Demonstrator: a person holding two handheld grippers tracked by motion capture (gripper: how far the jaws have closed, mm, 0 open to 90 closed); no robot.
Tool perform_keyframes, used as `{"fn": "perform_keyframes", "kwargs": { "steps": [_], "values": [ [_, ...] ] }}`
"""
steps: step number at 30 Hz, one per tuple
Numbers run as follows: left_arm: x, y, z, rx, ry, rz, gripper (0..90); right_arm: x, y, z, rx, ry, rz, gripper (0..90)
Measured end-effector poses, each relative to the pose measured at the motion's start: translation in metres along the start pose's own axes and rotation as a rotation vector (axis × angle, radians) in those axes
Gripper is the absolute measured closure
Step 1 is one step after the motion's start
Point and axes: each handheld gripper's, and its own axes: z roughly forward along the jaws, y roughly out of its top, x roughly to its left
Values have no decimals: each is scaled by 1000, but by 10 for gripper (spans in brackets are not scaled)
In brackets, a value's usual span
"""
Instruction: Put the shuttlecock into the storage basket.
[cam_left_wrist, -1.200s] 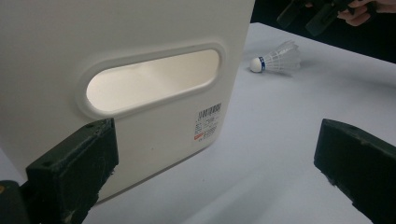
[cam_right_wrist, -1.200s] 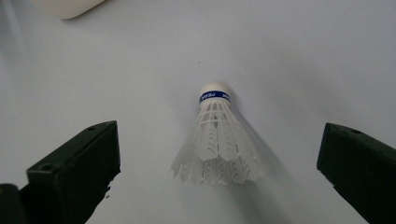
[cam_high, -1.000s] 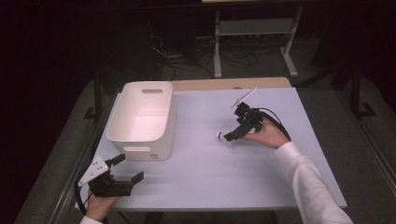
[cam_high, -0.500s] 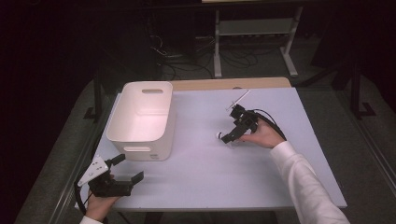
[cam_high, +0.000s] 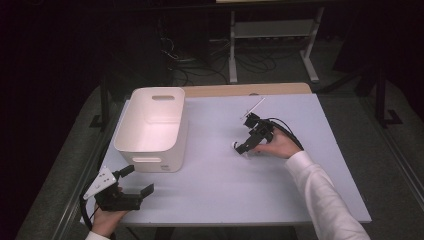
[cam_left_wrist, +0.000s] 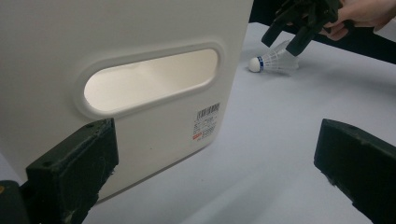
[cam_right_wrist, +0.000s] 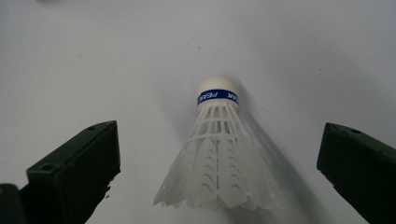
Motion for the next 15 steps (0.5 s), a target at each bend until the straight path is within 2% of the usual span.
{"fn": "perform_keyframes", "kwargs": {
  "steps": [10, 13, 15],
  "values": [
    [0, 0, 0, 1, -1, -2, 0, -7, -1, 8, 15, -3, 11, 0],
    [0, 0, 0, 2, -1, -2, 0, -9, -1, 9, 6, 11, 46, 0],
    [0, 0, 0, 2, -1, -1, 0, -10, -1, 9, 12, 24, 51, 62]
  ]
}}
